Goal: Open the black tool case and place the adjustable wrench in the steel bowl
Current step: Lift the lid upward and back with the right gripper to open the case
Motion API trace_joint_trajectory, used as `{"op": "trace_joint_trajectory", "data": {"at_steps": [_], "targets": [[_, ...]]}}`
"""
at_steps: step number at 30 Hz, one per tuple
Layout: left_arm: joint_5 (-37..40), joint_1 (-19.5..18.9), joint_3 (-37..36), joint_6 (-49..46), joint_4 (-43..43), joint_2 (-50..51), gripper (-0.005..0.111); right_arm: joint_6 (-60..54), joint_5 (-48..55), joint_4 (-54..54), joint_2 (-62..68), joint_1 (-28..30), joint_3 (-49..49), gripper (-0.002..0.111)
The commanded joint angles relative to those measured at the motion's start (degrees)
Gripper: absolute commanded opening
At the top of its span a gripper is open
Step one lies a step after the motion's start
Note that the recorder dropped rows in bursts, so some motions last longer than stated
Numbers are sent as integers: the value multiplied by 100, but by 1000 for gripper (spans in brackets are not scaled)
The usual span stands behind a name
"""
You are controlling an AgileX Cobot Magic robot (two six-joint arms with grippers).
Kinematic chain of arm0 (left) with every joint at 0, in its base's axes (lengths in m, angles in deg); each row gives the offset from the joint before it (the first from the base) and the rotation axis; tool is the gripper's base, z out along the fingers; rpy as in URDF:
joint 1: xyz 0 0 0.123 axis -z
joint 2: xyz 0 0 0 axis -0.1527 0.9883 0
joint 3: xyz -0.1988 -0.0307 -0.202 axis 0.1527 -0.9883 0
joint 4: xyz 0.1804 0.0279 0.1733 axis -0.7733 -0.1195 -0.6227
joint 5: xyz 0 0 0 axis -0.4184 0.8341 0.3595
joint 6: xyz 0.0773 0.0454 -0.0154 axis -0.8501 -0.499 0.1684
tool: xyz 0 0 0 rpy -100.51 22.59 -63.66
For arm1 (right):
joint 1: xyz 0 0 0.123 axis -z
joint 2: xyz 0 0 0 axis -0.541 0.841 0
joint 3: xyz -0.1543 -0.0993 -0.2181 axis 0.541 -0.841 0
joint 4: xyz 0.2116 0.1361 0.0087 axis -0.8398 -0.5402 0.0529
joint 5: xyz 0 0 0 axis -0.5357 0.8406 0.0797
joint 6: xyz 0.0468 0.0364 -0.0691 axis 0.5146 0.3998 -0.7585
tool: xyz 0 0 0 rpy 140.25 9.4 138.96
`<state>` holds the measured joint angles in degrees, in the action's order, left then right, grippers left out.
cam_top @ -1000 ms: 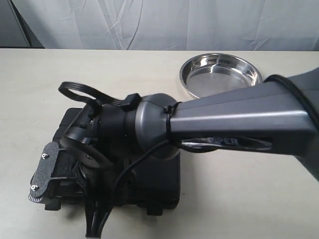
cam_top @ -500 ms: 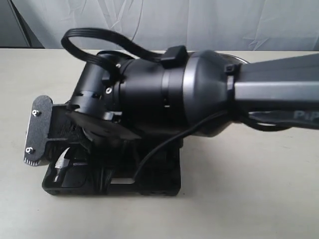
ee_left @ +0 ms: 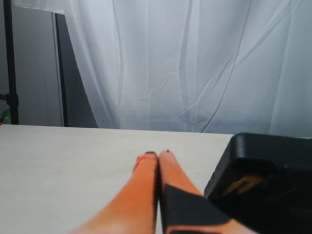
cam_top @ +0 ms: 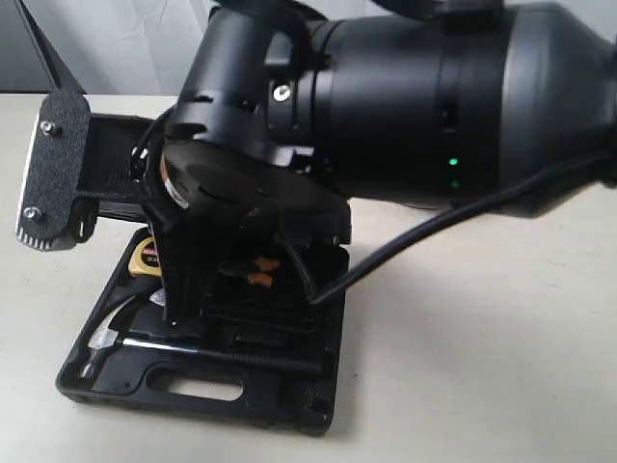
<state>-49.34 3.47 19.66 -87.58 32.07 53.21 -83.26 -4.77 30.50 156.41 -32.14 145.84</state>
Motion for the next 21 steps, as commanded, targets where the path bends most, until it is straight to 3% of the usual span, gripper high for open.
{"op": "trace_joint_trajectory", "data": {"at_steps": [1,12,21], "targets": [[-7,27,-27,5,7,-30,0,43,-450,182,-183,70,21,-1],[-7,27,-27,5,7,-30,0,43,-1789,204,305,1152,21,-1],[-7,27,-27,5,7,-30,0,43,-2469,228,761,1612,21,-1]]}}
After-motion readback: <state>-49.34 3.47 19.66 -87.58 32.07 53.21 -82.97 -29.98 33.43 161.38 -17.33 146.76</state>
